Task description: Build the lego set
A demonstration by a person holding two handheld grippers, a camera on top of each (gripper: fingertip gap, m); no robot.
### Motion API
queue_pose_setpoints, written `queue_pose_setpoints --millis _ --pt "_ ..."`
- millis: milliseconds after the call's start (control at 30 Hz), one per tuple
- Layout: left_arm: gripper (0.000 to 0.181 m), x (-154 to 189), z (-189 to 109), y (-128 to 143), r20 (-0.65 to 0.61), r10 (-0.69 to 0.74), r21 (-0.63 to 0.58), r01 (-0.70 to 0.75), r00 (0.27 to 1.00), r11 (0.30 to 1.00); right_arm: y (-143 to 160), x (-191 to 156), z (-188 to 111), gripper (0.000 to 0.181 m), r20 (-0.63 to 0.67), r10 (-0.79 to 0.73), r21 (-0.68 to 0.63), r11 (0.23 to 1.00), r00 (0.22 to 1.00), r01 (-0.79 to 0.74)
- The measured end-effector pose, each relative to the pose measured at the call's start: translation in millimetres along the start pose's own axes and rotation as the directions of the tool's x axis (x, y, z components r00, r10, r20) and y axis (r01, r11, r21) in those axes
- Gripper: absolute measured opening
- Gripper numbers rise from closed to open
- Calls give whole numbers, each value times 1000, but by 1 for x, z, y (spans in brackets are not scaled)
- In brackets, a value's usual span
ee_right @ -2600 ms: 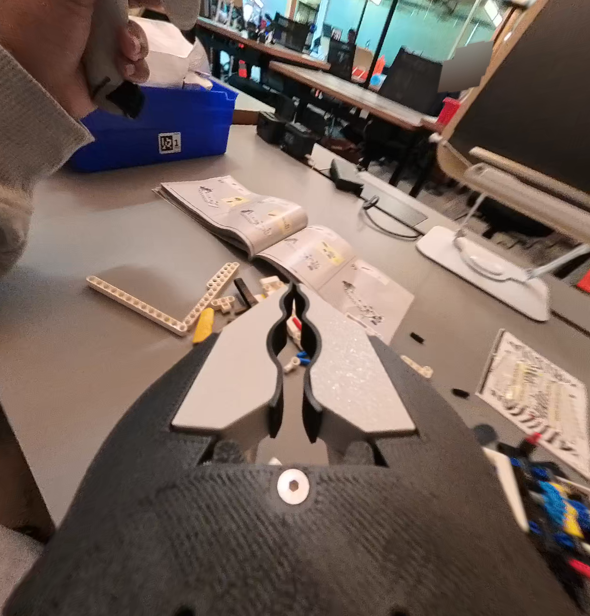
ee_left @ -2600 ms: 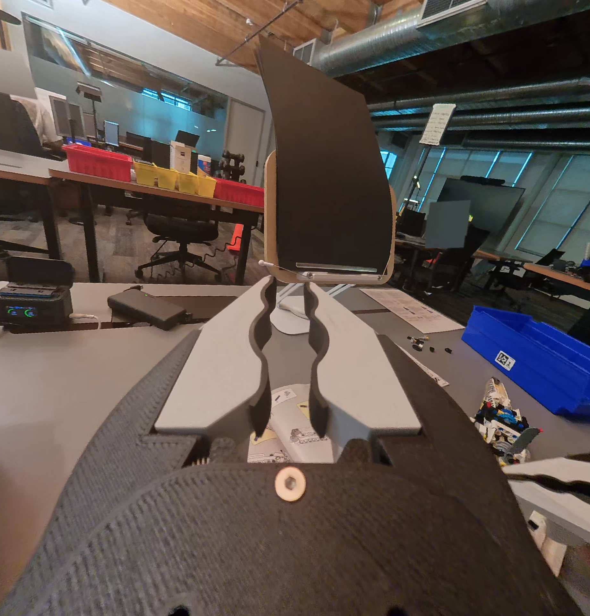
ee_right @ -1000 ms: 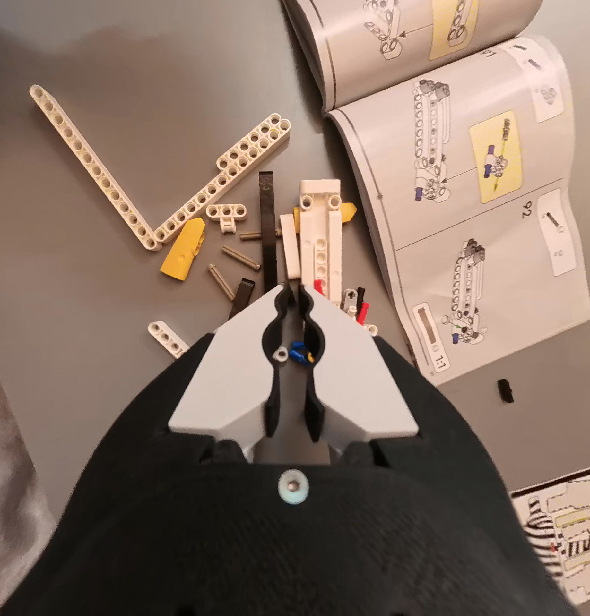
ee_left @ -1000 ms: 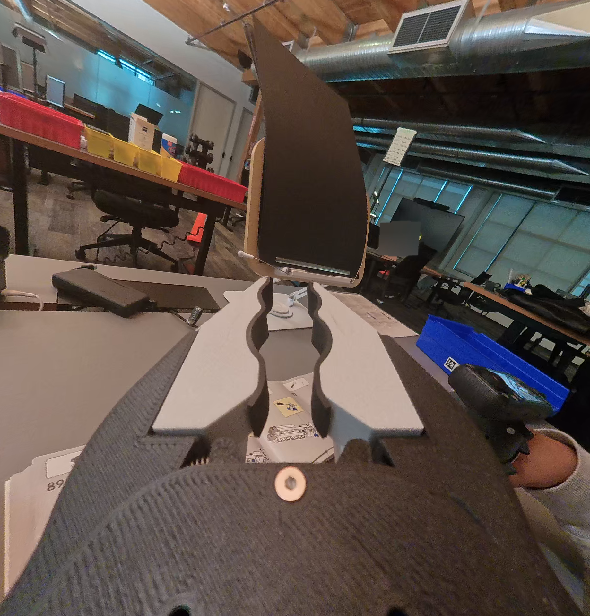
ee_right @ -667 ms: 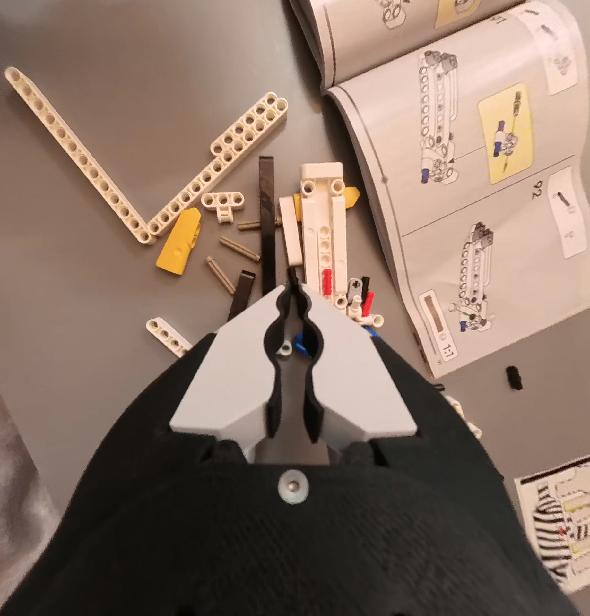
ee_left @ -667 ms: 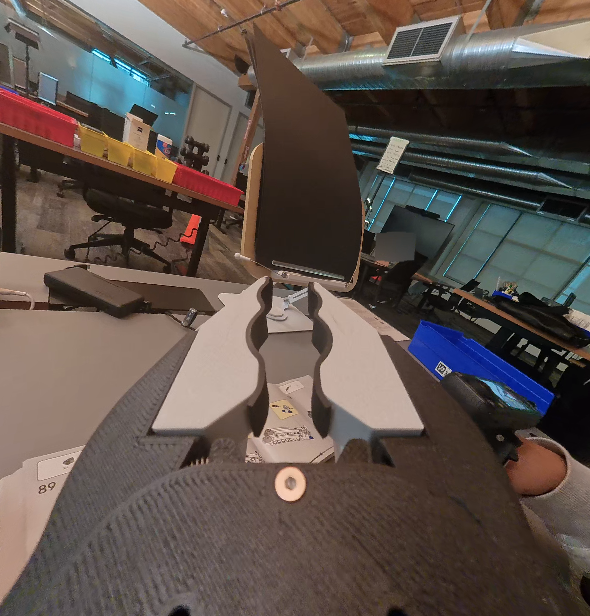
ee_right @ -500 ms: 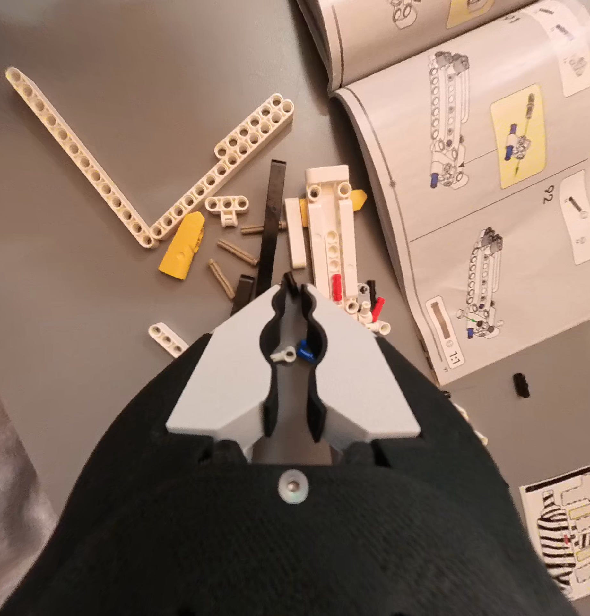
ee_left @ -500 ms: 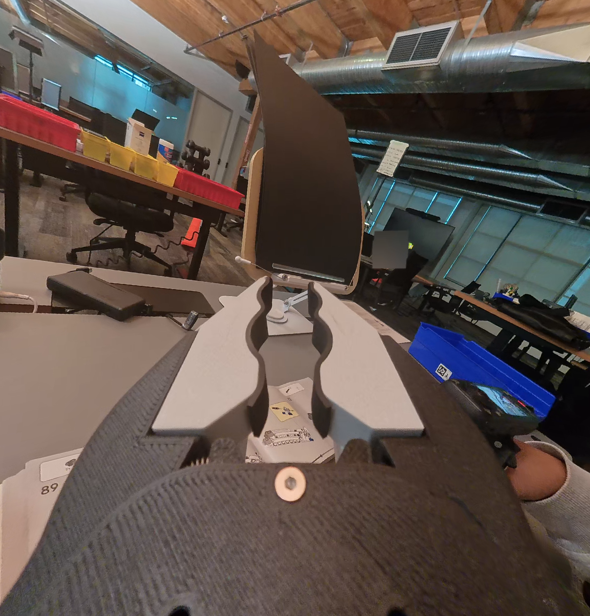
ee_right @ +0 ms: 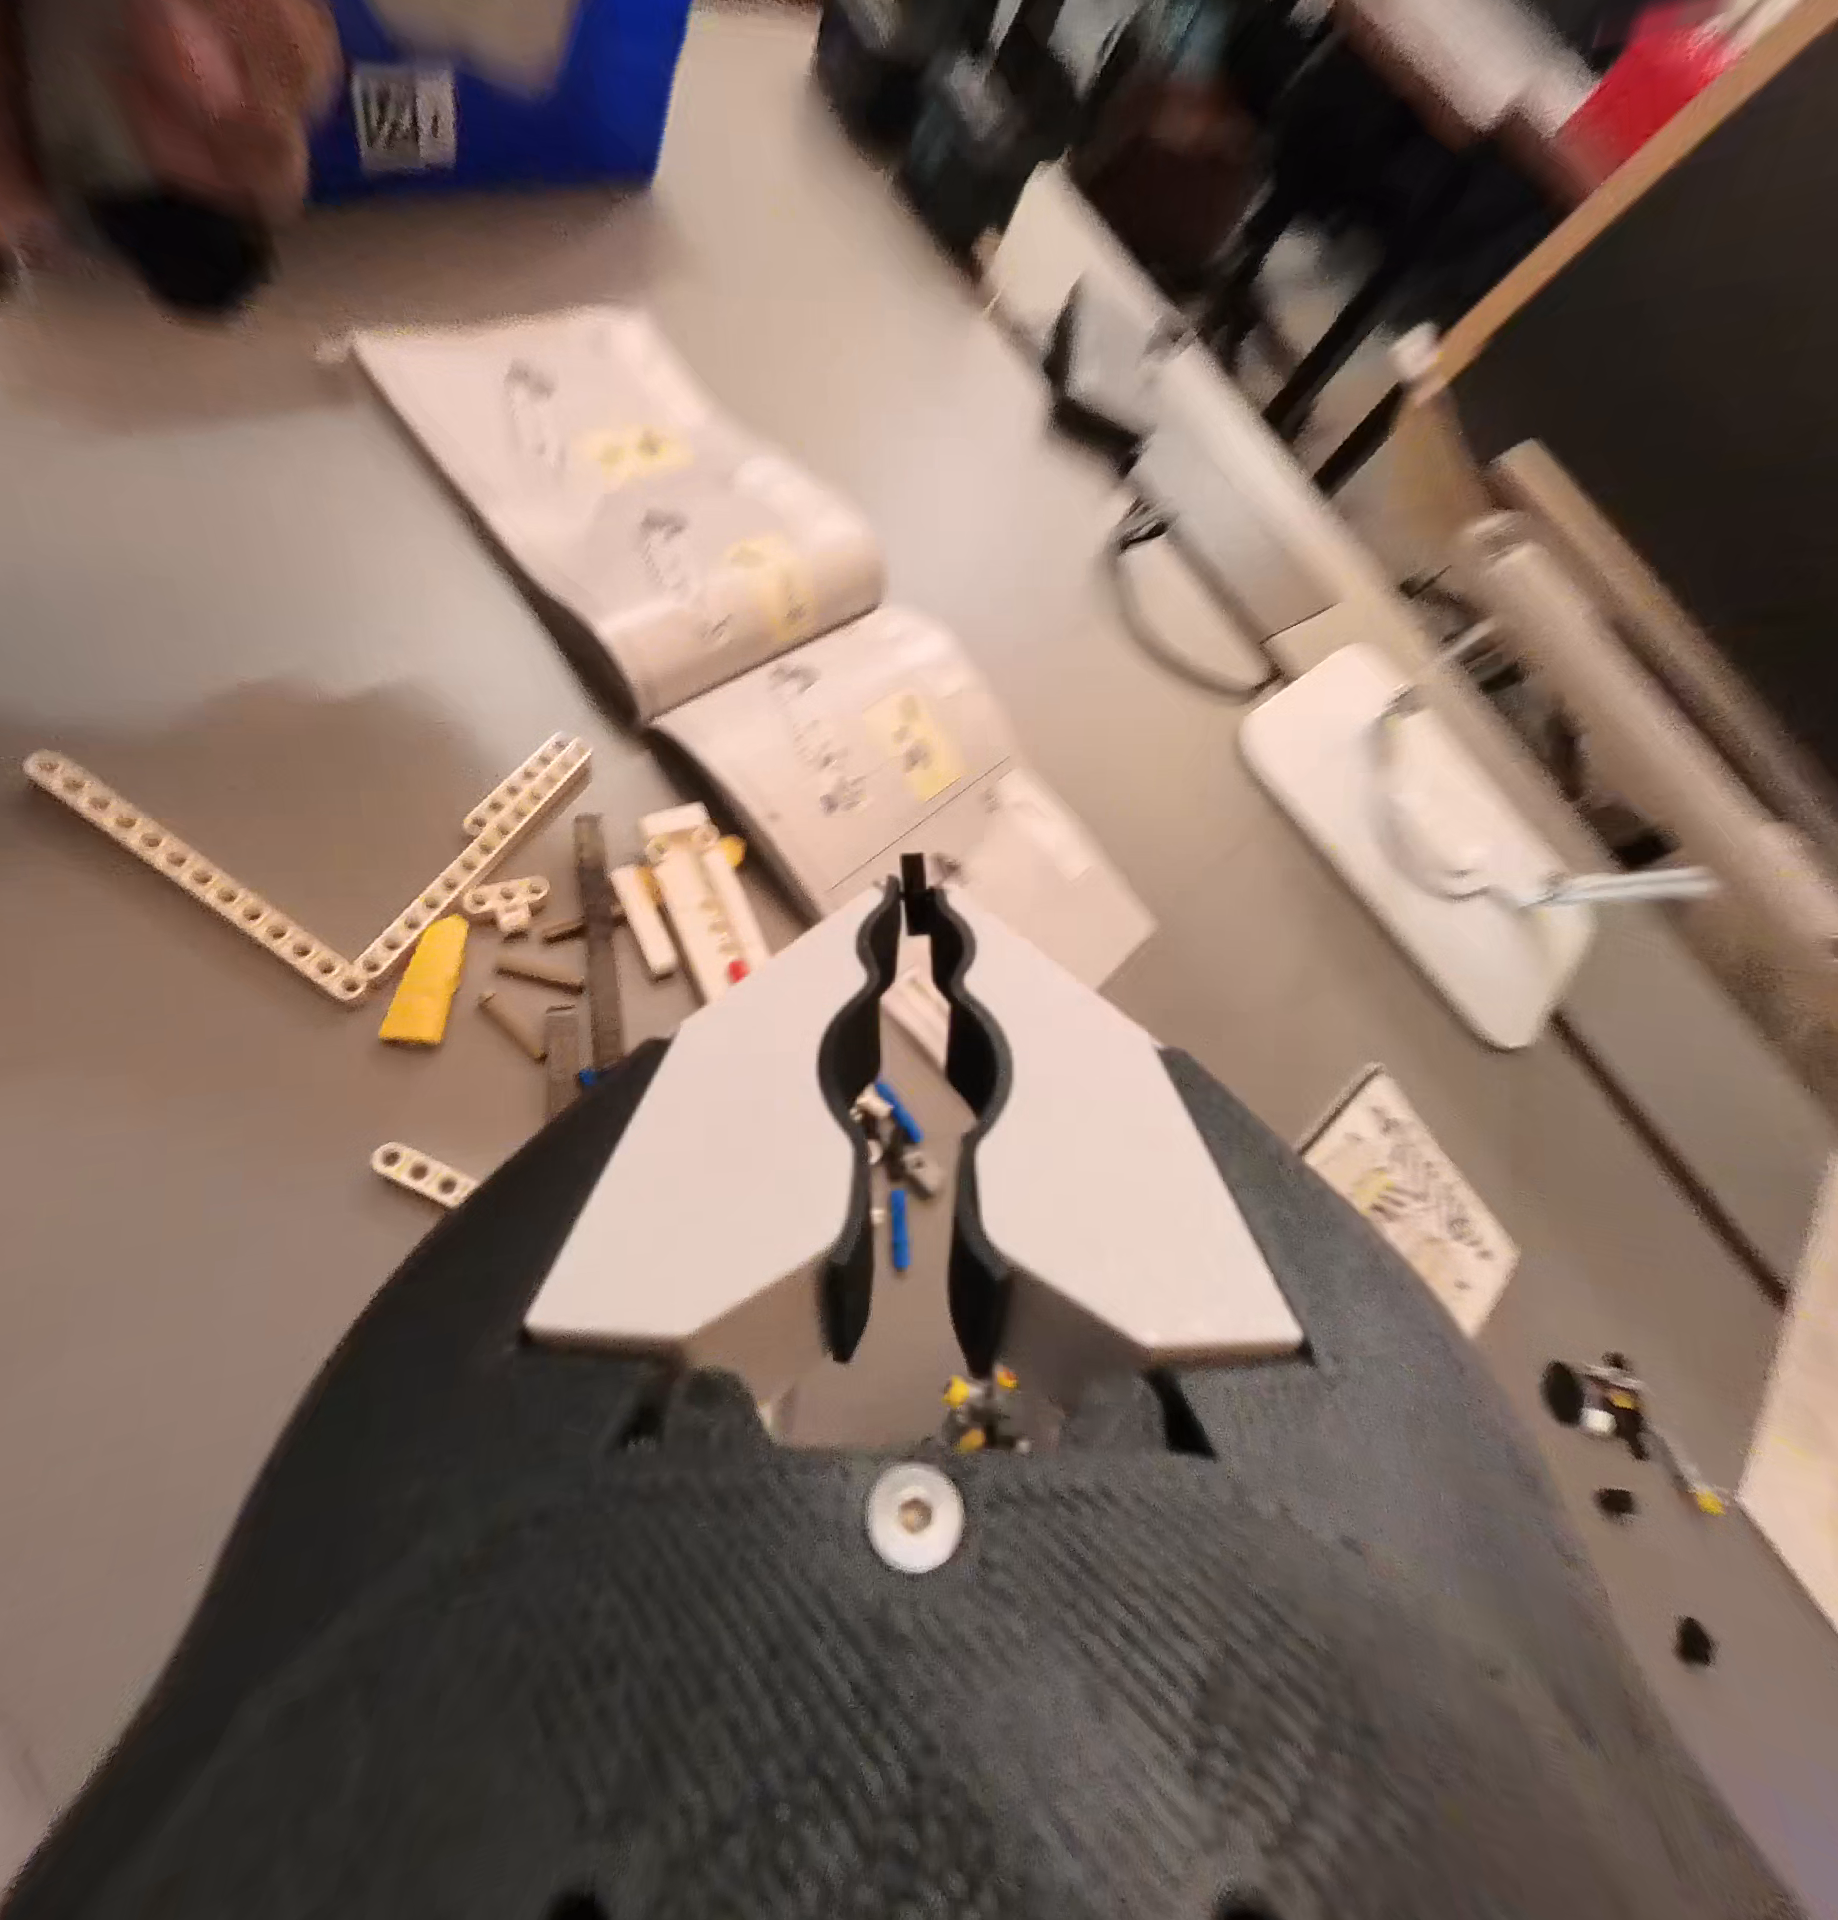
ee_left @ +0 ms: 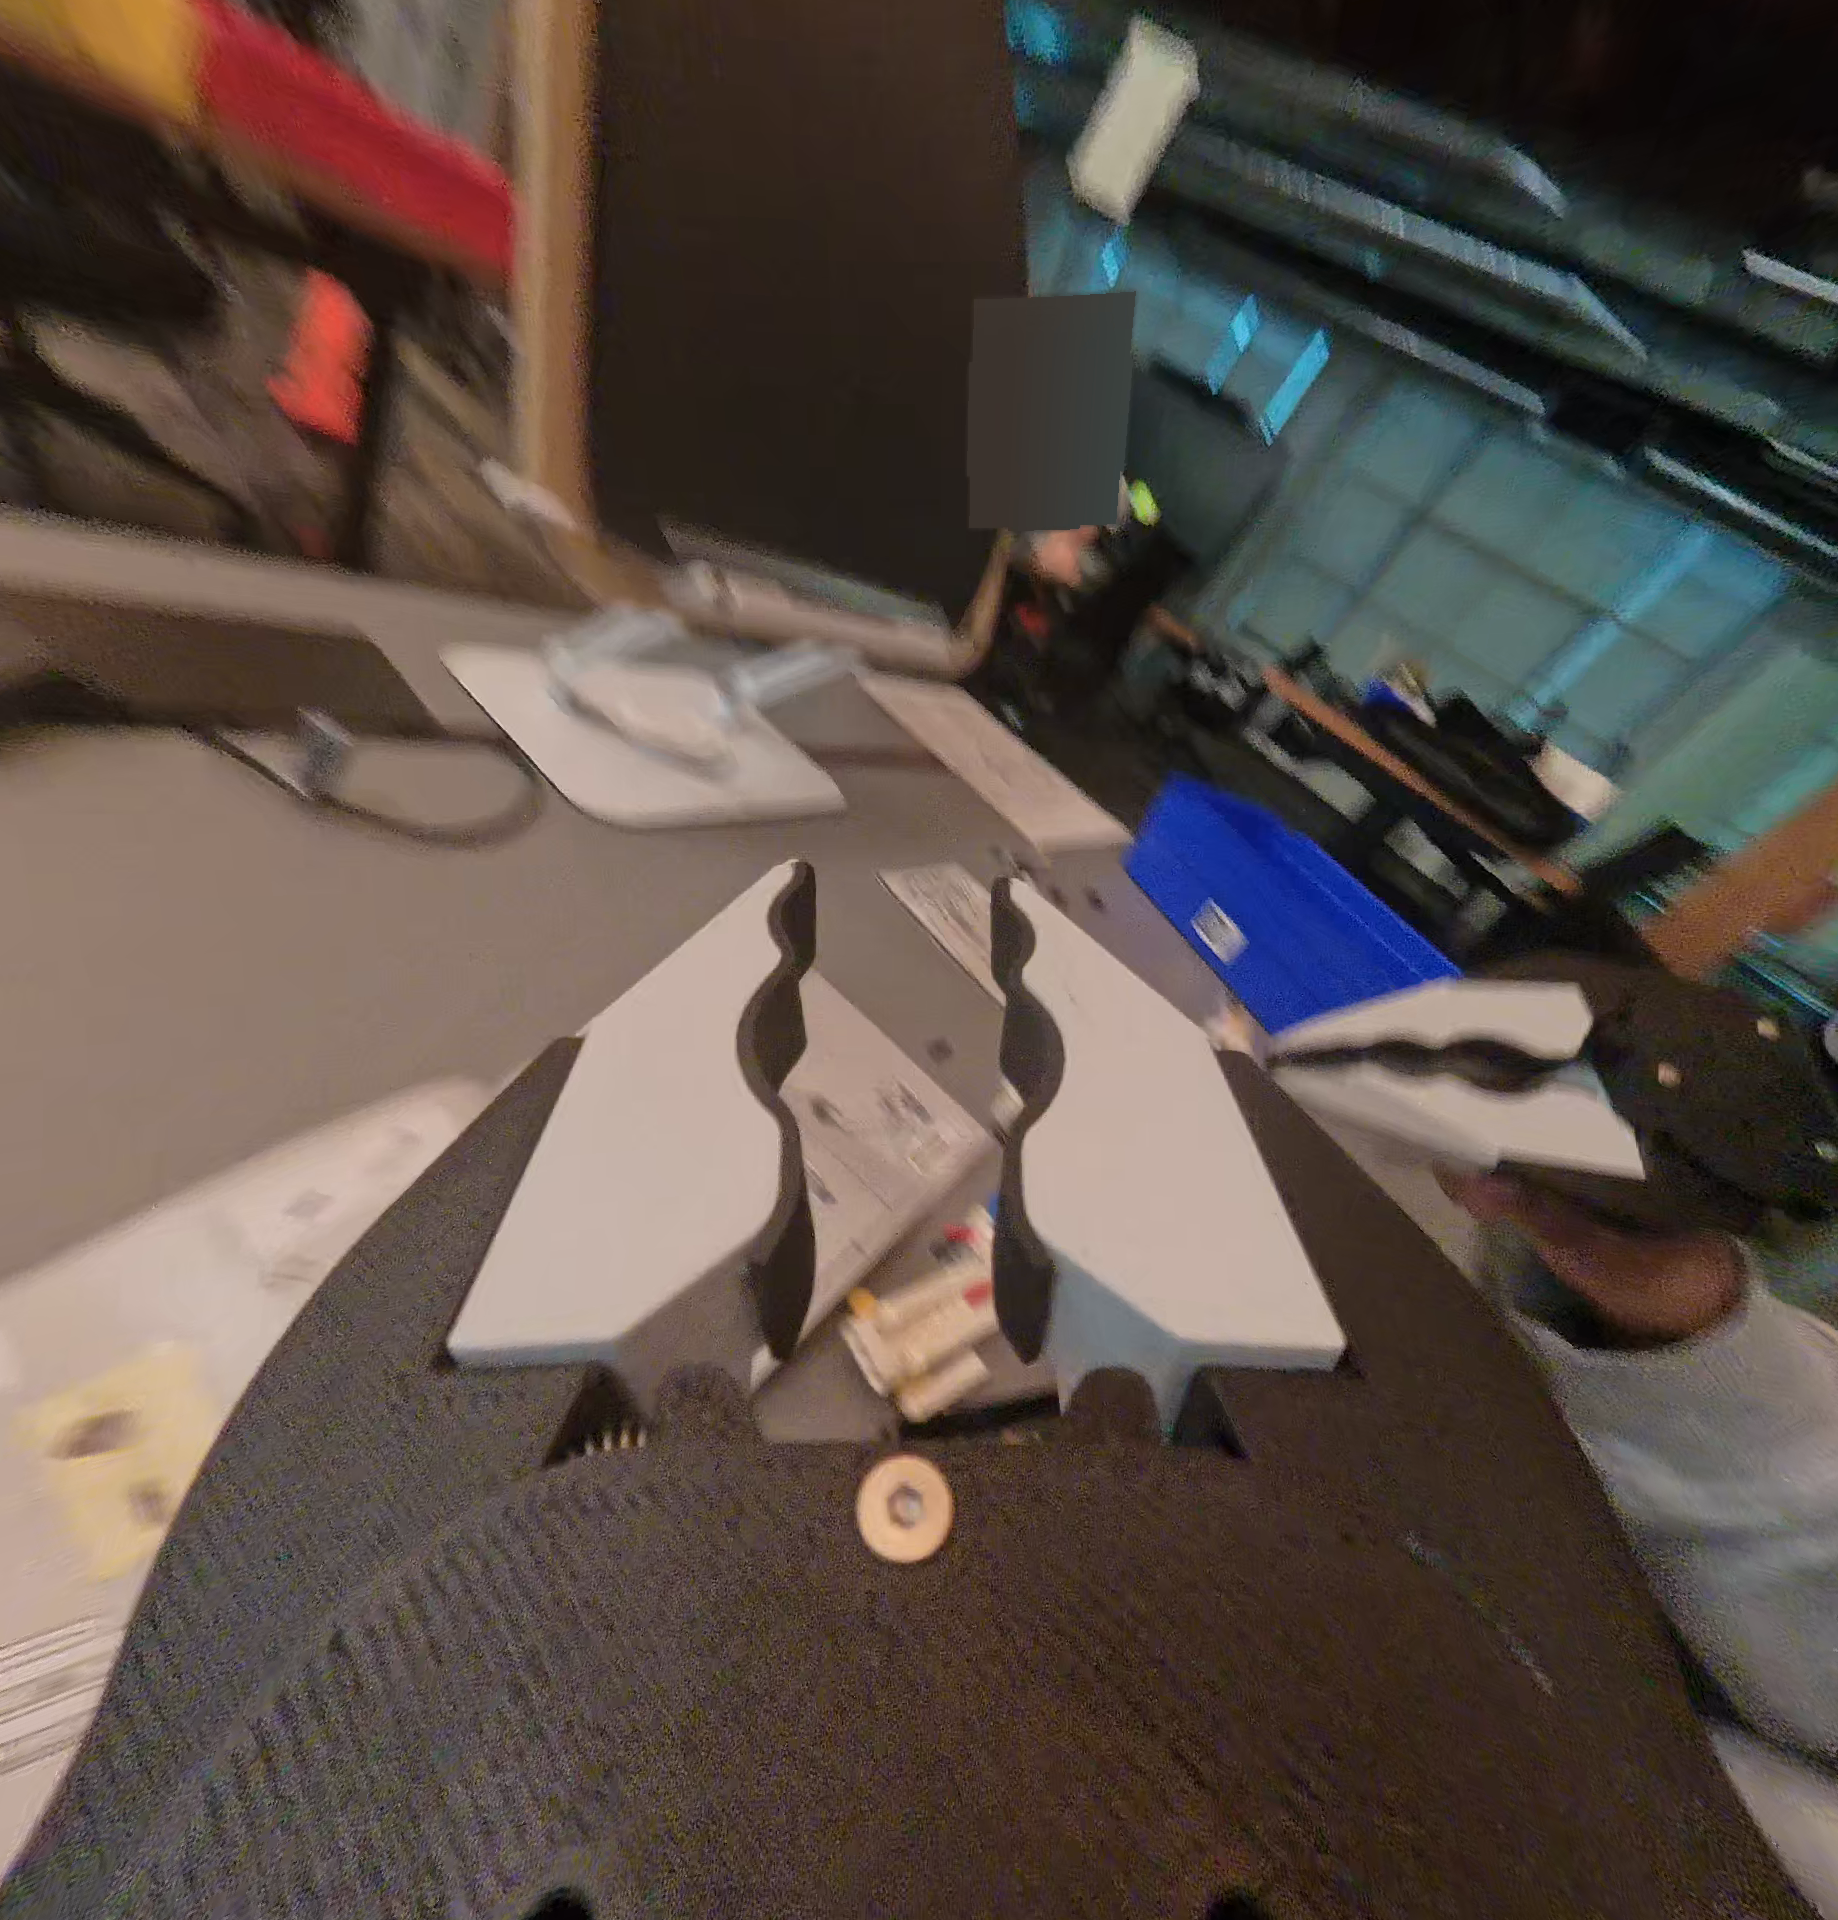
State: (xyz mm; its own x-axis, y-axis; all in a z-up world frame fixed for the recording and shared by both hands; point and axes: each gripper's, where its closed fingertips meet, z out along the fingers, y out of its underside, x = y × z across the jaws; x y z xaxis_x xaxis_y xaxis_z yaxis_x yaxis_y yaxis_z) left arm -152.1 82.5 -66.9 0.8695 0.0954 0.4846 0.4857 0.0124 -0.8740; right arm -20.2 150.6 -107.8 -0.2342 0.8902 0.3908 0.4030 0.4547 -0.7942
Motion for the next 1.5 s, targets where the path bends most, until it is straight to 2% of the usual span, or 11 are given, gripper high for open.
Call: queue_pose_setpoints --millis 67,100,167,233,367,500,667,867,1267,1500 --pt "29 22 23 40 -155 -125 -202 92 980 975 -9 9 -17 4 -92 -22 94 995 995 31" --pt "26 43 30 52 -266 -202 -269 129 943 954 -11 10 -23 4 -126 -35 125 991 991 51" --pt "25 88 36 56 -475 -335 -315 198 814 928 -10 10 -31 4 -194 -74 145 984 978 103" --pt "24 118 38 55 -584 -415 -342 252 698 905 -9 8 -35 4 -263 -147 126 975 953 185" --pt "28 140 48 77 -593 -466 -436 225 657 872 -14 6 -41 4 -349 -271 77 946 897 315" --pt "31 152 48 74 -630 -528 -452 284 570 846 -15 5 -43 4 -351 -273 68 947 896 315" --pt "28 158 54 88 -608 -527 -484 248 595 839 -17 2 -46 4 -357 -279 81 941 891 327" --pt "3 163 49 83 -642 -554 -491 270 531 828 -20 0 -48 4 -339 -234 125 949 911 290" --pt "1 157 41 71 -671 -609 -505 339 424 793 -40 -6 -60 5 -326 -188 281 916 927 285" --pt "1 165 33 69 -695 -611 -524 314 380 791 -39 -10 -62 10 -281 -177 326 907 943 267"
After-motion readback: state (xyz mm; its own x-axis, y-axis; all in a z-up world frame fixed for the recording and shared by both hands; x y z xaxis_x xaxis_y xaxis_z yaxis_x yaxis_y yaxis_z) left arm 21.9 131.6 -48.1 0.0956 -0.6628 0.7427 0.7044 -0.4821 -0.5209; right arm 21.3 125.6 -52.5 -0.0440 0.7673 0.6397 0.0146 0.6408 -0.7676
